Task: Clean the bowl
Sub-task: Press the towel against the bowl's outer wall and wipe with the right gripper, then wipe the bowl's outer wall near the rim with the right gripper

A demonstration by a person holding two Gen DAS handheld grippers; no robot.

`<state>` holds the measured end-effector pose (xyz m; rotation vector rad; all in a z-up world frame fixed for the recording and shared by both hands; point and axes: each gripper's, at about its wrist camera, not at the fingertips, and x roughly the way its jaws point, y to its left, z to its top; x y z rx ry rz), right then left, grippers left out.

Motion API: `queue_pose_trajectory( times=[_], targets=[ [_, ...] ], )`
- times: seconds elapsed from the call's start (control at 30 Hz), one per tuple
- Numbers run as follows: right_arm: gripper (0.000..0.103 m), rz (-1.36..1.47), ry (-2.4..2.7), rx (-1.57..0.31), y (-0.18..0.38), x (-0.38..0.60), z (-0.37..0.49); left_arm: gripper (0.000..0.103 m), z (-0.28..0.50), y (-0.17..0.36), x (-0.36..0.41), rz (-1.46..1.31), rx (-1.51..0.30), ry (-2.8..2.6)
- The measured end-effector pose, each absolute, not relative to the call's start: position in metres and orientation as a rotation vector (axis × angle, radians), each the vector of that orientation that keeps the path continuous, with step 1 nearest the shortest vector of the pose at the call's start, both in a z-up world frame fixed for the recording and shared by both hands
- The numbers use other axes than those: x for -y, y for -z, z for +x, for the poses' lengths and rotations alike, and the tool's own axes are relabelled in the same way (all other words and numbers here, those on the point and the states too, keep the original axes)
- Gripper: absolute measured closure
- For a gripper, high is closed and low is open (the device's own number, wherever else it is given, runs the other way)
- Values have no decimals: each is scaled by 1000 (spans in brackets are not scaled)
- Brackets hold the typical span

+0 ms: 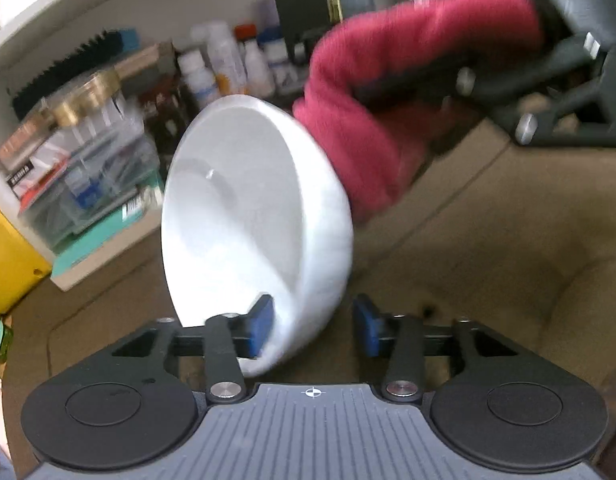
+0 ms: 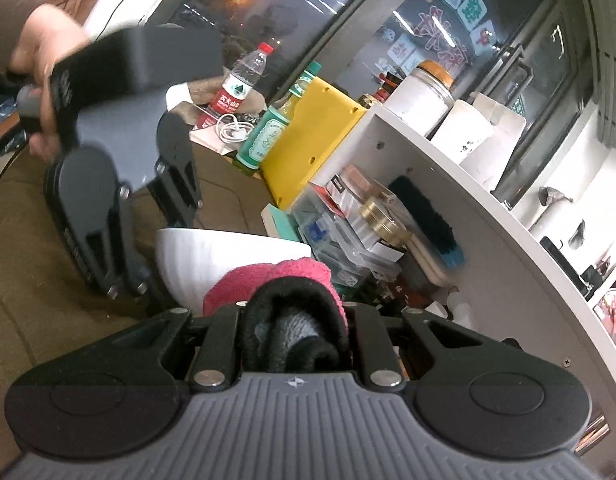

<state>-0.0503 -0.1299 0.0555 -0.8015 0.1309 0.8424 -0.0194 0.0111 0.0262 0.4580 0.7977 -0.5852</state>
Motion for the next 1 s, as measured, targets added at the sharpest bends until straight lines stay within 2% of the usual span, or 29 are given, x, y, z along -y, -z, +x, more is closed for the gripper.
queue_pose_trajectory(
  times=[0.27,0.33,0.43,0.8,1.0],
  targets=[
    [85,-805,-846,-133,-56,128,-51,46,-10,-24,-7,462,-791,578],
    [85,-800,-846,-134,-56,128,-52,72,-8,-23,-8,445,-794,578],
    [85,-790,-861,-134,-56,129,-55,79,-12,-24,-6,466,-784,557],
    [85,-814,-1062,-78,-60,125,-122,84,-38,-40,-14,347,-838,678],
    [85,-796,-901,-74,-63,130,-85,86,-40,-45,-12,356,-837,688]
  ],
)
